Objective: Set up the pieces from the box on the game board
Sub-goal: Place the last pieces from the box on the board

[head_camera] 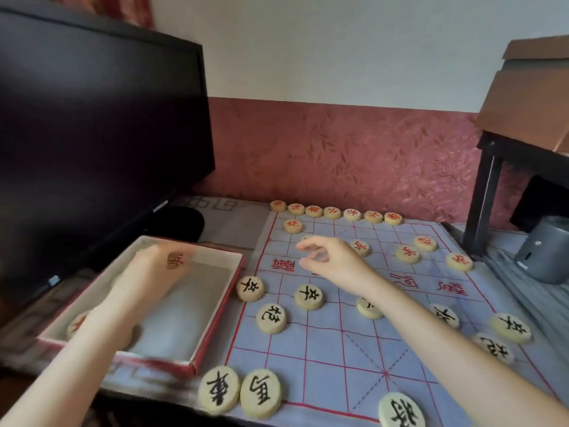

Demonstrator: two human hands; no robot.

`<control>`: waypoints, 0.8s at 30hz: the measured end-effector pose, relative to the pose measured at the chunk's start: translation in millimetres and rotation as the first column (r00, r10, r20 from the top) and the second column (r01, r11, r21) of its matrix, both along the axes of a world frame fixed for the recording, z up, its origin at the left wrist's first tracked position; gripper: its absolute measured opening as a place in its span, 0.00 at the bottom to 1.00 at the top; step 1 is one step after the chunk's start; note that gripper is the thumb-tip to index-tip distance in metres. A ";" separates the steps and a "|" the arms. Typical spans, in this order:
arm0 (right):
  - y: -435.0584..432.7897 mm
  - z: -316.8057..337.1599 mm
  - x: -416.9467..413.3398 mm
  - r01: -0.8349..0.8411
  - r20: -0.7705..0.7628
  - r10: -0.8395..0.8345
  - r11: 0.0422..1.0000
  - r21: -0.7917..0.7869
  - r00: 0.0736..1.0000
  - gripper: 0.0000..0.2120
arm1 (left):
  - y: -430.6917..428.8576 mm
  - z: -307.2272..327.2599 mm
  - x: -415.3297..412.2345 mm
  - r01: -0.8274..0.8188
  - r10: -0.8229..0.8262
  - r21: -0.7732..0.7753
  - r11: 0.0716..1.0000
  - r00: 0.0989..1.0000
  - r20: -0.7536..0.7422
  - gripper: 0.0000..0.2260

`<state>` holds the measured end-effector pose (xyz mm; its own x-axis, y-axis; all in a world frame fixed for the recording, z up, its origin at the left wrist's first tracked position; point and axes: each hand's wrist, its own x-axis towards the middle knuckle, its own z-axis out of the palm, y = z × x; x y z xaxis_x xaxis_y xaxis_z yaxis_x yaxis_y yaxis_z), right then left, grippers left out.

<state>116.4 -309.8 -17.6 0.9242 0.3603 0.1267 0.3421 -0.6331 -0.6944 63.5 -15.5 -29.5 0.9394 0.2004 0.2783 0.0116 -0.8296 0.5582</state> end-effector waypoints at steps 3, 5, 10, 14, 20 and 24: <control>34.8 -0.5 -2.1 -0.093 -0.005 0.093 0.996 0.007 0.996 0.14 | 18.6 -1.9 -16.1 -0.053 0.052 -0.035 0.998 0.998 -0.022 0.12; 59.0 -0.6 -1.8 -0.158 -0.018 0.158 0.987 -0.005 0.987 0.15 | 32.2 -6.2 -22.6 -0.095 0.095 -0.011 0.995 0.995 -0.028 0.14; 119.4 -8.4 4.4 -0.236 -0.026 0.234 0.969 -0.075 0.972 0.18 | 53.9 -16.8 -30.6 -0.173 0.176 0.061 0.983 0.983 -0.053 0.13; 159.1 -14.1 9.6 -0.293 -0.023 0.293 0.944 -0.153 0.956 0.22 | 60.2 -23.7 -24.6 -0.204 0.209 0.061 0.977 0.973 -0.098 0.15; 199.3 -27.9 20.3 -0.297 0.036 0.316 0.919 -0.259 0.948 0.24 | 59.6 -24.6 -11.8 -0.186 0.233 0.216 0.959 0.949 -0.214 0.20; 211.7 -37.3 24.1 -0.280 0.114 0.337 0.895 -0.347 0.935 0.24 | 61.0 -27.0 -13.2 -0.144 0.184 0.177 0.974 0.955 -0.233 0.22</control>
